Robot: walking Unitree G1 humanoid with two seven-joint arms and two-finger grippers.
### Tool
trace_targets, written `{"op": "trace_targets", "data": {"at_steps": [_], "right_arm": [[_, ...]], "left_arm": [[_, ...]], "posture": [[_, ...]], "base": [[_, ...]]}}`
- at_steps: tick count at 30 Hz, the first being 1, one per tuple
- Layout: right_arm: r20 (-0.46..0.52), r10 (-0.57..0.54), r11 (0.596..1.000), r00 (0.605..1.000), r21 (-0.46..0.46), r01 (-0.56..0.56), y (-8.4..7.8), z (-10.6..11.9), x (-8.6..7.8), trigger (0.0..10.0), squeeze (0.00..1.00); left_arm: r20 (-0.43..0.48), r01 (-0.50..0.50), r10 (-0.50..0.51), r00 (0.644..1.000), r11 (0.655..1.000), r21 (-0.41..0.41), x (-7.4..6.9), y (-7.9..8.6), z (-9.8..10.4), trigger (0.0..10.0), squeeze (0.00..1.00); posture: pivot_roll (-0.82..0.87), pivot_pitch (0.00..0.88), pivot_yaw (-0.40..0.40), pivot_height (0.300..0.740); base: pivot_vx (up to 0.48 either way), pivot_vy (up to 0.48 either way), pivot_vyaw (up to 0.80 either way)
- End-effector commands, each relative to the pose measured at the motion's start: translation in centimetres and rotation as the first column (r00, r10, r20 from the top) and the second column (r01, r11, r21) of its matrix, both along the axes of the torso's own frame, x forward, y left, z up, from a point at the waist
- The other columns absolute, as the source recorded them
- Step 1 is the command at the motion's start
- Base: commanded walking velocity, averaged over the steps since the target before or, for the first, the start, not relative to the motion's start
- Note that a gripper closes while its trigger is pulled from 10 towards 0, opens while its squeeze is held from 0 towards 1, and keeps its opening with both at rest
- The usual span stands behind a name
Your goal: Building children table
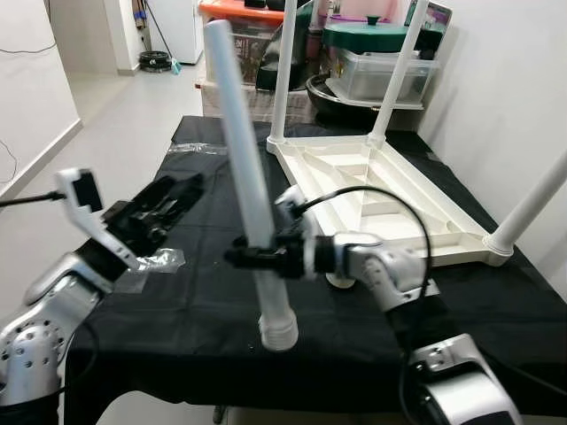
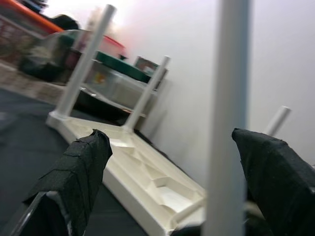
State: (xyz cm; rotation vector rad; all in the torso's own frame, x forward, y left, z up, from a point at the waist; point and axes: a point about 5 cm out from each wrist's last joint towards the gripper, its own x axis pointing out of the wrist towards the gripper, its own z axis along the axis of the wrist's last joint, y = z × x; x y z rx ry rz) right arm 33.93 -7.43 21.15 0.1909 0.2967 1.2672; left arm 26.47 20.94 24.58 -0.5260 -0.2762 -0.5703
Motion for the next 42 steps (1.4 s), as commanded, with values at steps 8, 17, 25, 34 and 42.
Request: {"op": "trace_targets", "data": {"at_steps": [8,17,25,34,42], "right_arm": [[0.121,-0.261,0.965,0.958,0.075,0.253,-3.7,3.4,3.1,0.0,0.00],[0.275,-0.529,0.847,0.803,0.112,0.520,-5.5,4.4,5.1,10.0,0.00],[0.358,-0.633,0.755,0.686,0.089,0.650,-6.8,2.7,5.4,10.0,0.00],[0.384,-0.674,0.695,0.631,0.041,0.718,-9.0,0.3,5.4,10.0,0.00],[0.394,-0.701,0.656,0.595,0.029,0.754,-9.6,-0.6,5.7,10.0,0.00]], "left_arm": [[-0.008,-0.094,0.094,0.996,0.995,-0.040,-1.3,0.9,-0.6,10.0,0.00],[-0.081,-0.140,0.139,0.987,0.990,-0.002,-1.7,0.3,-2.6,10.0,0.00],[-0.149,-0.183,0.194,0.970,0.980,0.084,-1.6,-0.2,-4.2,10.0,0.00],[-0.196,-0.201,0.232,0.953,0.966,0.165,-2.2,-0.8,-5.9,10.0,0.00],[-0.202,-0.218,0.251,0.947,0.961,0.170,-2.4,-0.8,-6.1,10.0,0.00]], "posture": [[0.06,0.000,-0.086,0.740],[0.08,0.000,-0.089,0.740],[0.08,0.000,-0.079,0.740],[0.07,0.000,-0.074,0.740],[0.08,0.000,-0.077,0.740]], "base": [[0.000,0.000,0.00],[0.000,0.000,0.00],[0.000,0.000,0.00],[0.000,0.000,0.00],[0.000,0.000,0.00]]}}
